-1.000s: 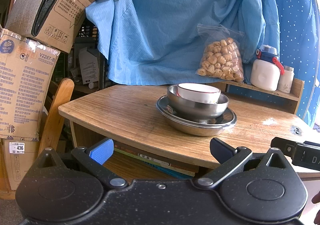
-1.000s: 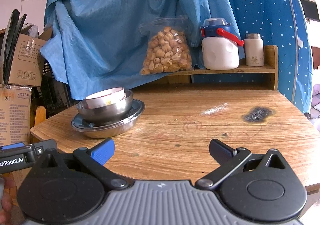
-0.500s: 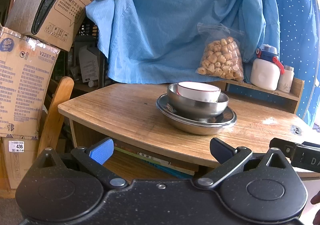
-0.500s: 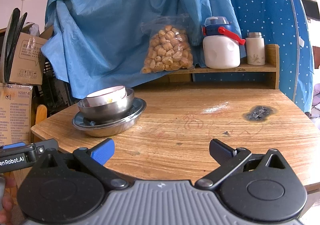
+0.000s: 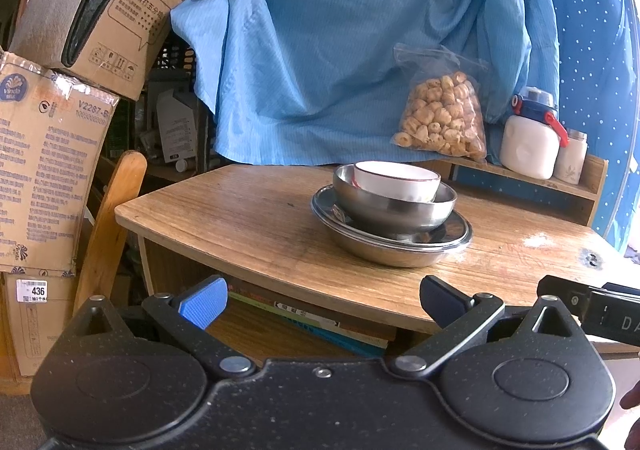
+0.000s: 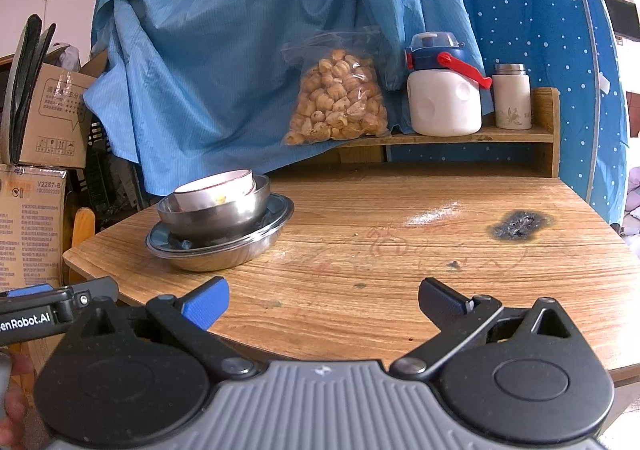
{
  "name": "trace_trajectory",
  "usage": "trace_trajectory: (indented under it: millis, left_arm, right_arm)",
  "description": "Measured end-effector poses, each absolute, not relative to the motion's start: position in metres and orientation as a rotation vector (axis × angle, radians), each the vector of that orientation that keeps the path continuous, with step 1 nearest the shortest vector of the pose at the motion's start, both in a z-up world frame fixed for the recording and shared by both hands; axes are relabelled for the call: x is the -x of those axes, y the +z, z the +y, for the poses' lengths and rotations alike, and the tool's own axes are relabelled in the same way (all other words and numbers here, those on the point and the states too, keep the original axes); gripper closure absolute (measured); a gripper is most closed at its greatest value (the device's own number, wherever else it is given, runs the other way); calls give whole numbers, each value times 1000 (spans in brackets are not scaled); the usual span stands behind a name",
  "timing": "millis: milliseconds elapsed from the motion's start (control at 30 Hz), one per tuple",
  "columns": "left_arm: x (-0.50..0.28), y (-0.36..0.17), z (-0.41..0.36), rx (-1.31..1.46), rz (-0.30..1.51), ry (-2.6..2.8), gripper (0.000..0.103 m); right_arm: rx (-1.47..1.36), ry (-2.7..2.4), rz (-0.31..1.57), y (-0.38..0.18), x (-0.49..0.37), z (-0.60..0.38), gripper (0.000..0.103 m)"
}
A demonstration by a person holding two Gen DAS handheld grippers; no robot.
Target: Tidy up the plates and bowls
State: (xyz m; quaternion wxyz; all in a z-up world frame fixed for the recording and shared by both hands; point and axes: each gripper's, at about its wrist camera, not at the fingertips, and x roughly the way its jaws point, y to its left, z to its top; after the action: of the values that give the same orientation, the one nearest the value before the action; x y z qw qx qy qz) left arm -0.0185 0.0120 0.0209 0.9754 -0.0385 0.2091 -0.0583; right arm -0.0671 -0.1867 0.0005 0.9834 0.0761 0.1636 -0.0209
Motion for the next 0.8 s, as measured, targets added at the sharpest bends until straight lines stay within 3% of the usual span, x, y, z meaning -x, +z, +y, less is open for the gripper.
trace_trajectory:
  millis: [800]
  left_arm:
    - [15,21,10,70,456,-133,1]
  right_arm:
    - [-152,-34,334,1,67,-188,0]
